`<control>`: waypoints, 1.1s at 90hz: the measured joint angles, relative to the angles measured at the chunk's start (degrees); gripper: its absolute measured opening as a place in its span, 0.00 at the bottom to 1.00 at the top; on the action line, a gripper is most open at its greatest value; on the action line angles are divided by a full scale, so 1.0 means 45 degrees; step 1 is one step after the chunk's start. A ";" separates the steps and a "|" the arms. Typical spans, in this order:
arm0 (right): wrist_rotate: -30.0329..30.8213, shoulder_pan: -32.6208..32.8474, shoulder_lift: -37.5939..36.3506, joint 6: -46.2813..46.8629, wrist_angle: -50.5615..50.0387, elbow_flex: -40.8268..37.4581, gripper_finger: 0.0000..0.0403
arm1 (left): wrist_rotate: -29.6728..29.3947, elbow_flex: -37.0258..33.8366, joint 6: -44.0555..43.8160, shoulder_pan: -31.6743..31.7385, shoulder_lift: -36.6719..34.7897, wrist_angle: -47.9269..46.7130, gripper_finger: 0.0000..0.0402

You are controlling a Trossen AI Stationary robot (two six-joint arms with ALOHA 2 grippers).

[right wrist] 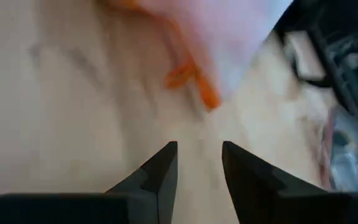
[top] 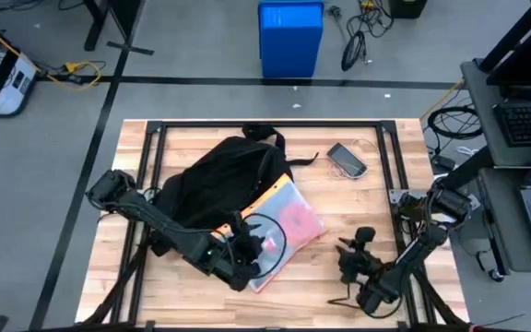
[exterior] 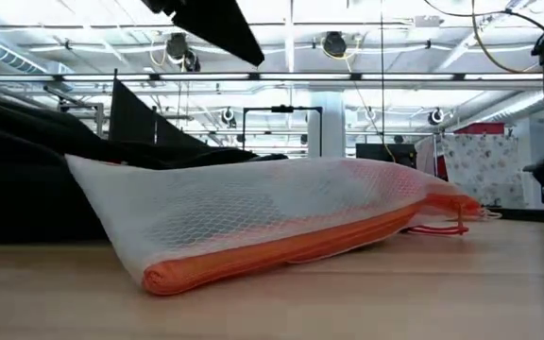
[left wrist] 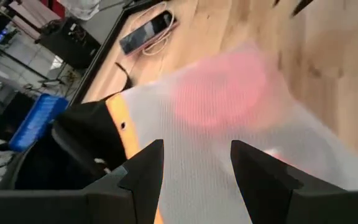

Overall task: Unpack backpack
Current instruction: Open the orange zip bag

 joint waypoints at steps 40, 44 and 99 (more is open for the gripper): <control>0.1005 -0.1503 0.0000 -0.6696 0.2606 -0.0720 0.28 | 0.0298 -0.0010 -0.0388 -0.0067 0.0000 0.0997 0.44; 0.0887 -0.1760 0.0000 -0.7238 0.2763 -0.0725 0.28 | 0.0298 -0.0010 -0.0395 -0.0067 0.0000 0.1005 0.44; 0.0452 -0.3741 -0.0035 -0.9017 0.3700 -0.0867 0.49 | 0.0288 -0.0019 -0.0406 -0.0033 0.0000 0.0963 0.44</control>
